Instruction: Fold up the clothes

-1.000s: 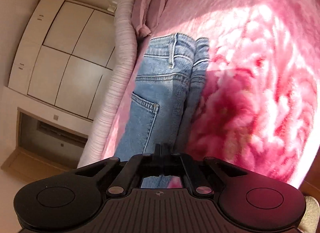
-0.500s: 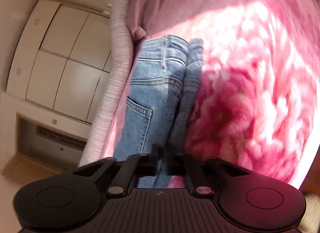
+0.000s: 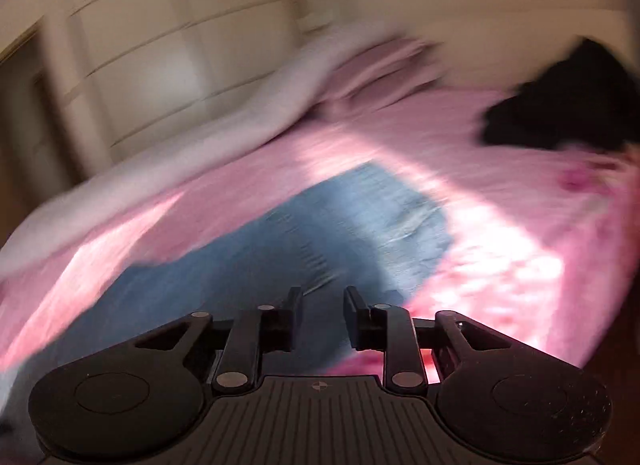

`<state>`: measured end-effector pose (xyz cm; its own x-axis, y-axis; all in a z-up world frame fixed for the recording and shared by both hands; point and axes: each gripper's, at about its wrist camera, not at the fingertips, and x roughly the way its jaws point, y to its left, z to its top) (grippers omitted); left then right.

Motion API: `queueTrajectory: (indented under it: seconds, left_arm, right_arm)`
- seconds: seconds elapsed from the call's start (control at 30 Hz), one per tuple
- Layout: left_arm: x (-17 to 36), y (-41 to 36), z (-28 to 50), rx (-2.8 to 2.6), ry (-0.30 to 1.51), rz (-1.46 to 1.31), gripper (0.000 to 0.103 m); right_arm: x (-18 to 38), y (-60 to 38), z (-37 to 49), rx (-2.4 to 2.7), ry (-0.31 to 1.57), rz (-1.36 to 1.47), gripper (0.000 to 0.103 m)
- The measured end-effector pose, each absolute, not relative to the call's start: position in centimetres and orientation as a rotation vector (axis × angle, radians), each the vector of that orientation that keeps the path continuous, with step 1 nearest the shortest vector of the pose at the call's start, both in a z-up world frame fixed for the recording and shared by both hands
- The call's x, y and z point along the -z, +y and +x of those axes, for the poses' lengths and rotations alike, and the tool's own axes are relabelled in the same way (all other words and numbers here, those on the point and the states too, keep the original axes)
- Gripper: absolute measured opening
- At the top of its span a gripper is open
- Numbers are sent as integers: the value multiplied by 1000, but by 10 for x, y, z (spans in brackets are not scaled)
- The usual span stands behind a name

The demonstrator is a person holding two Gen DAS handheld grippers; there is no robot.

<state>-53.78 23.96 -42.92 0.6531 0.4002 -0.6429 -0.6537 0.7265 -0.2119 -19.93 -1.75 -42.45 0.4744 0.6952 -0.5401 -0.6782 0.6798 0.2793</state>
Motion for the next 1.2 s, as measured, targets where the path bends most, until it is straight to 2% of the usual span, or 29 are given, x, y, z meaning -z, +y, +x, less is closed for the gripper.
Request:
queueTrajectory:
  seconds: [0.07, 0.2, 0.3, 0.43, 0.5, 0.57, 0.73, 0.77, 0.8, 0.87, 0.9, 0.93, 0.97, 1.1, 1.2]
  left_arm:
    - [428, 242, -534, -604, 622, -450, 9]
    - [415, 264, -521, -510, 686, -464, 9]
    - [403, 284, -488, -429, 719, -422, 13]
    - [395, 322, -423, -312, 728, -468, 20]
    - [394, 343, -389, -265, 721, -498, 25]
    - [394, 363, -358, -225, 714, -522, 30]
    - [414, 408, -299, -180, 722, -610, 33]
    - [420, 416, -291, -177, 728, -629, 34]
    - [425, 423, -283, -175, 736, -650, 34]
    - [436, 427, -274, -145, 742, -685, 32]
    - [442, 427, -270, -126, 742, -701, 25]
    - [447, 428, -267, -107, 743, -718, 0]
    - [451, 427, -265, -102, 733, -725, 0]
    - [455, 422, -270, -188, 656, -651, 1]
    - [463, 408, -260, -327, 702, -459, 1]
  right_arm:
    - [442, -3, -197, -854, 760, -75, 27]
    - [419, -2, -186, -871, 792, -209, 28]
    - [396, 13, -151, -878, 731, -232, 29]
    - [376, 42, -98, -876, 690, -308, 36]
    - [379, 49, -53, -868, 755, -234, 49]
    - [383, 55, -7, -858, 822, -152, 56]
    - [410, 47, 64, -936, 1139, 147, 57]
    - [413, 45, 69, -952, 1151, 183, 56]
    - [413, 45, 70, -959, 1142, 187, 40]
    - [413, 46, 71, -970, 1120, 188, 17]
    - [413, 46, 72, -976, 1109, 188, 9]
    - [412, 46, 72, -982, 1098, 189, 6]
    - [412, 46, 73, -987, 1087, 189, 3]
    - [410, 57, 51, -922, 983, 94, 2]
    - [427, 75, 24, -856, 890, -87, 2]
